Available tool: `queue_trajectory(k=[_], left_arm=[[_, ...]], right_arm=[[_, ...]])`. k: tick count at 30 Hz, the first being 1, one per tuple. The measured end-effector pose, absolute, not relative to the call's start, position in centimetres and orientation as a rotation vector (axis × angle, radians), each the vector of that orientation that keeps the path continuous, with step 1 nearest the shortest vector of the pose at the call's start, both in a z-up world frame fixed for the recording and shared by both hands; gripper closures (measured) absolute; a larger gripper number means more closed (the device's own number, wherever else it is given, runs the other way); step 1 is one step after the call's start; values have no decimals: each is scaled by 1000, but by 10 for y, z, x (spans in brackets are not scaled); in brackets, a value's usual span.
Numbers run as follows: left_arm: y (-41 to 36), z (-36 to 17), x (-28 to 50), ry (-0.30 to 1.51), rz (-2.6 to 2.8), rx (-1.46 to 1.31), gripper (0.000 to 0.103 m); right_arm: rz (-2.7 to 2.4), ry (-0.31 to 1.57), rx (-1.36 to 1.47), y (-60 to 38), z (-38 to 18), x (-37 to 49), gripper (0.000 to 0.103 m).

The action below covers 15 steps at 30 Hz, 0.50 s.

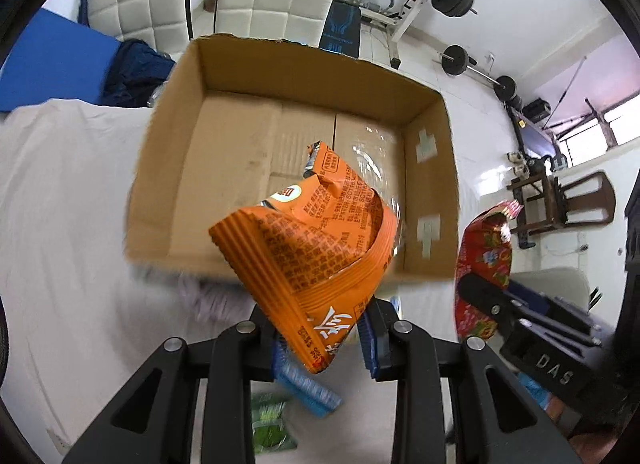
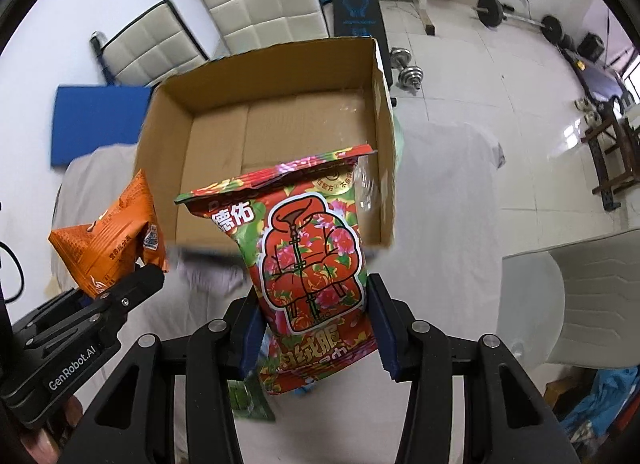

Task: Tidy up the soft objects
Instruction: 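Carry both bags into the box and open both tools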

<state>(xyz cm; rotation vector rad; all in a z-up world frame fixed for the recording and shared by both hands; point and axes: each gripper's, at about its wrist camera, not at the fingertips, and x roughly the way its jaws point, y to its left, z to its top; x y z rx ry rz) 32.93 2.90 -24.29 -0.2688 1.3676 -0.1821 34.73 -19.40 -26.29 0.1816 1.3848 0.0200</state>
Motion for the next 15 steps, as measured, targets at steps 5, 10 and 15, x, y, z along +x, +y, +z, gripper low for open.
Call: queue_trajectory(k=[5, 10, 15], left_arm=[[31, -277, 386, 1429, -203, -330, 76], [31, -314, 432, 1476, -208, -386, 76], [34, -341, 465, 1513, -235, -485, 78]], right_arm=[[-19, 1419, 211, -179, -304, 409, 54], [-51, 1460, 246, -183, -353, 466, 54], [-90, 1486, 233, -179, -387, 500, 54]])
